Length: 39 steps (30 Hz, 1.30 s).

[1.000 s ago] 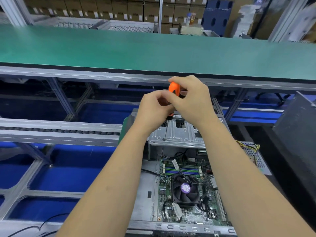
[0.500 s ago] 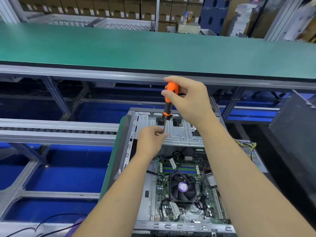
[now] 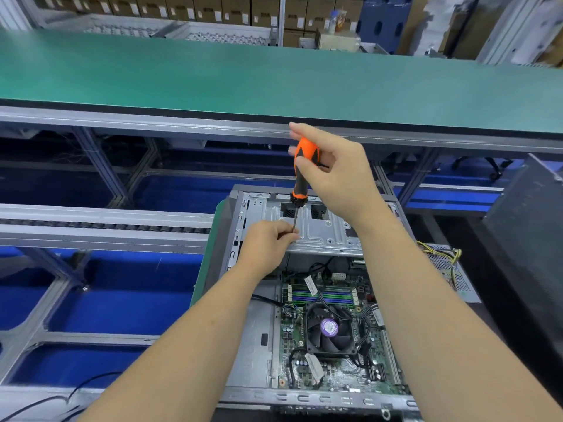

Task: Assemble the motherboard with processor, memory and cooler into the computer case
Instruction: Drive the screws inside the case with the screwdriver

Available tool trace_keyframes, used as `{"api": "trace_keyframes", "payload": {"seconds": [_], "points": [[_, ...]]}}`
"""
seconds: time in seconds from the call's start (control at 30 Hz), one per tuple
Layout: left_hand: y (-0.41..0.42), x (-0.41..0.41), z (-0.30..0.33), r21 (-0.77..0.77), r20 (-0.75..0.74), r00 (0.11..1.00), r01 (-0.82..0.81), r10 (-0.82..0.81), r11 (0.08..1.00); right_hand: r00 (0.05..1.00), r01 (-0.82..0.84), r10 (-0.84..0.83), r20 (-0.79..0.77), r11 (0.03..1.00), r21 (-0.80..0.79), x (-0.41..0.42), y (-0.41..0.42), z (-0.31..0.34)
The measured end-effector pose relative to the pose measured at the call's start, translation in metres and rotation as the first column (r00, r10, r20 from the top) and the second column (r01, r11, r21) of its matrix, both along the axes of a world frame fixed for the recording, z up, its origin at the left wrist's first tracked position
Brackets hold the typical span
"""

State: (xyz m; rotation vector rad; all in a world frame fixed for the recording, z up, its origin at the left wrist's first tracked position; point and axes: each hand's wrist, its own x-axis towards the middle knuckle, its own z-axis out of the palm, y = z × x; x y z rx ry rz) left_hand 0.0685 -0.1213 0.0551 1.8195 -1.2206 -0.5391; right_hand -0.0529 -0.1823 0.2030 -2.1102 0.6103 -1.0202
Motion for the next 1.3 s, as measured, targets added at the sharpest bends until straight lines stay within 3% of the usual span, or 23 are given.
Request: {"api": "trace_keyframes", "payload": {"seconds": [0.1, 0.23, 0.37, 0.53, 0.67, 0.9, 1.07, 1.3], "points": [[-0.0007, -0.0012, -0.0007, 0.012, 0.040, 0.999, 0.013, -0.013, 1.000, 0.995, 0.095, -0.095, -0.005, 0.993, -0.067, 0.0008, -0.0030, -0.0008], [-0.0026, -0.0005, -0.0003, 0.025, 0.044, 0.999, 0.017, -0.018, 1.000, 0.999, 0.011, -0.011, -0.042, 1.000, -0.016, -0.0015, -0.0043, 0.0016], [-0.0026, 0.0013, 0.0011, 0.027, 0.101, 0.994, 0.045, -0.048, 0.999, 0.993, 0.105, -0.110, -0.047, 0.989, -0.099, -0.0014, -0.0050, 0.0032], [-0.0011, 0.0021, 0.0013, 0.011, 0.110, 0.993, 0.032, -0.033, 0.999, 0.999, 0.016, -0.017, -0.030, 1.000, -0.011, -0.0046, -0.0016, 0.0031], [-0.0003, 0.0005, 0.0008, -0.004, 0.045, 0.999, -0.005, 0.006, 1.000, 0.996, 0.072, -0.077, -0.048, 0.992, -0.103, -0.0025, 0.0002, 0.0028], [0.0003, 0.0001, 0.0033, 0.030, 0.021, 1.000, 0.012, -0.012, 0.999, 0.997, 0.017, -0.021, -0.068, 0.998, -0.053, -0.0027, -0.0030, -0.0020], [-0.0003, -0.0011, 0.0020, -0.003, -0.038, 0.999, -0.032, 0.031, 0.999, 0.991, 0.107, -0.117, -0.066, 0.984, -0.140, 0.0002, -0.0059, 0.0008], [-0.0041, 0.0009, 0.0036, 0.014, -0.083, 0.996, -0.040, 0.041, 0.999, 0.995, 0.070, -0.079, -0.062, 0.988, -0.136, 0.0012, -0.0031, 0.0006]]}}
